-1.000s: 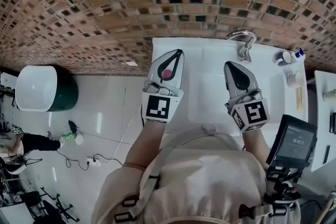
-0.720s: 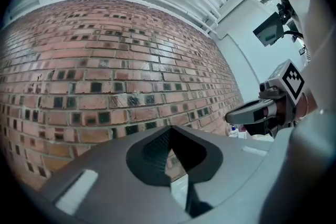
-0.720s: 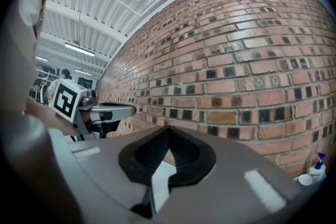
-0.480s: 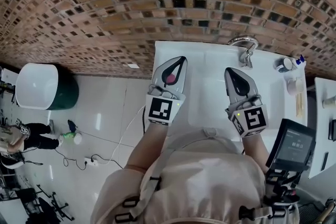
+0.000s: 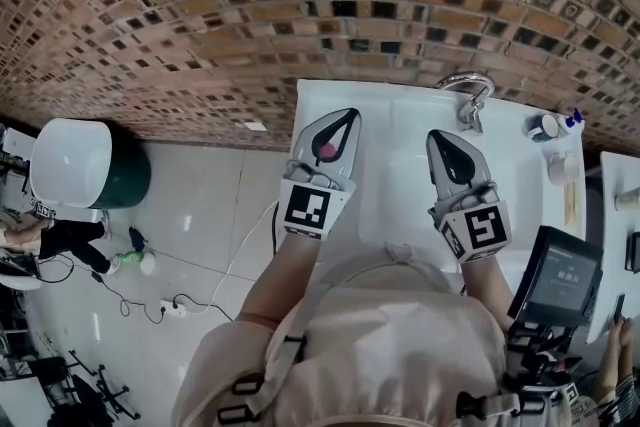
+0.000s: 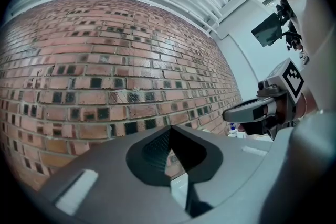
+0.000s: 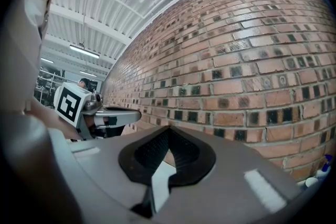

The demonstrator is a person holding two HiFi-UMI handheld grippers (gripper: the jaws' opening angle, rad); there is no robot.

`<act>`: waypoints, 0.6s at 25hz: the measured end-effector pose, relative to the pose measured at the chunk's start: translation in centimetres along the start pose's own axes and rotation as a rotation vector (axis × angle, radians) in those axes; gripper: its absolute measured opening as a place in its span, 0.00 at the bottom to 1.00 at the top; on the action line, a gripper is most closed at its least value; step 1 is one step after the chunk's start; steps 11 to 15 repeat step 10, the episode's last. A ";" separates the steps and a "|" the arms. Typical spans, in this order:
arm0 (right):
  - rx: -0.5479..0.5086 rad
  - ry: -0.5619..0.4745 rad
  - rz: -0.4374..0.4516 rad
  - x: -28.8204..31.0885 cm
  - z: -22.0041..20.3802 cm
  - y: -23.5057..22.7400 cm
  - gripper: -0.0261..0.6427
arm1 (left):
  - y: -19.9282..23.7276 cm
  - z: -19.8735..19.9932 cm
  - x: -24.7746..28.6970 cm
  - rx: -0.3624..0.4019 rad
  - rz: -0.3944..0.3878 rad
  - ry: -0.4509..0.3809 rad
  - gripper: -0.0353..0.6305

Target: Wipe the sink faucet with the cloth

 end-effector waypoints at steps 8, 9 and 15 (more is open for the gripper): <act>-0.001 0.002 -0.007 0.0 -0.1 -0.1 0.02 | -0.5 0.0 0.2 0.001 -0.025 0.004 0.06; -0.002 0.001 -0.007 0.0 -0.1 -0.1 0.02 | -0.6 0.0 0.2 0.001 -0.028 0.006 0.06; -0.002 0.000 -0.007 0.0 -0.1 -0.1 0.02 | -0.7 0.0 0.3 0.001 -0.031 0.009 0.06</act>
Point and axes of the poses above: the fingertips, and each gripper's own axes: x forward along the fingers, y to its left, z out of its top, the point moved 8 cm from there along -x, backward along the fingers, and after that the axes turned 12 degrees about y, right-handed, at the moved point
